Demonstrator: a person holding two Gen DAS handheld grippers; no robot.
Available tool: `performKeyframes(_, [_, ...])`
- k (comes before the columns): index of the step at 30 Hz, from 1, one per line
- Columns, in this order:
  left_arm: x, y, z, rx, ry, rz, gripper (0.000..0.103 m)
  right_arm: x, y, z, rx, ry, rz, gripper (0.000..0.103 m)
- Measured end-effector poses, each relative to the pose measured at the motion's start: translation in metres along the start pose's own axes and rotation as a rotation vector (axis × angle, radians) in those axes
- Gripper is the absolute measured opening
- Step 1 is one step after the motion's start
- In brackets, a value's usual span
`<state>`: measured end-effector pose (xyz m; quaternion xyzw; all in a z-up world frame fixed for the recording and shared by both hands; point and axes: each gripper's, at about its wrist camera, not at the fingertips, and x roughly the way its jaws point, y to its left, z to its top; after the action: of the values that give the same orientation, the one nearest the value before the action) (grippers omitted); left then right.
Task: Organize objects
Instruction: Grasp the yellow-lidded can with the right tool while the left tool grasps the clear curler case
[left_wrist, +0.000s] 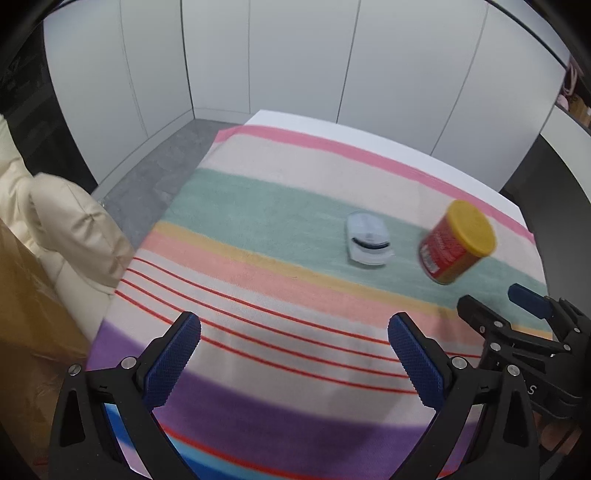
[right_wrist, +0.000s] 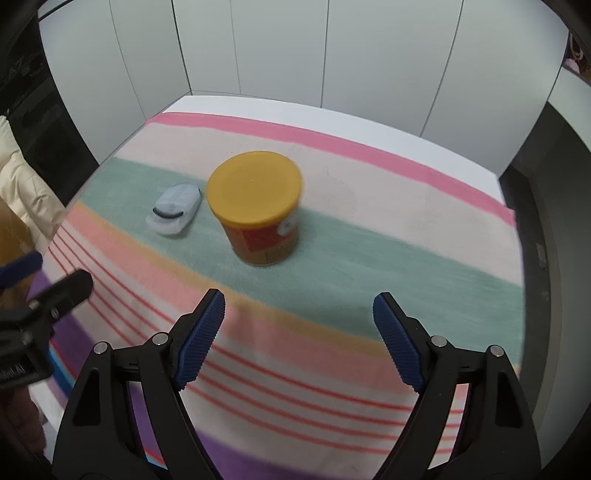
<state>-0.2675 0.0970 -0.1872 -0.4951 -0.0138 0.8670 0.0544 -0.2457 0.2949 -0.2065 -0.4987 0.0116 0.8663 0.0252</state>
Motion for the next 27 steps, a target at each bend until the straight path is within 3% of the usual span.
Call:
performKeyframes(6, [0.021,0.000,-0.001,0.012,0.013,0.001,0.102,0.031,0.018,0.016,-0.034,-0.031,0.016,0.081])
performKeyframes(11, [0.031,-0.013,0.002,0.036,0.010,-0.015,0.102,0.043,0.020,0.029,-0.032,-0.068,0.028,0.057])
performKeyframes(22, [0.063,-0.052,0.021,0.051,-0.010,-0.022,0.096,0.043,-0.016,0.024,-0.022,-0.116,-0.008,0.056])
performKeyframes(27, [0.071,-0.069,0.034,0.087,-0.039,0.012,0.078,0.043,-0.032,0.025,0.023,-0.114,-0.031,0.056])
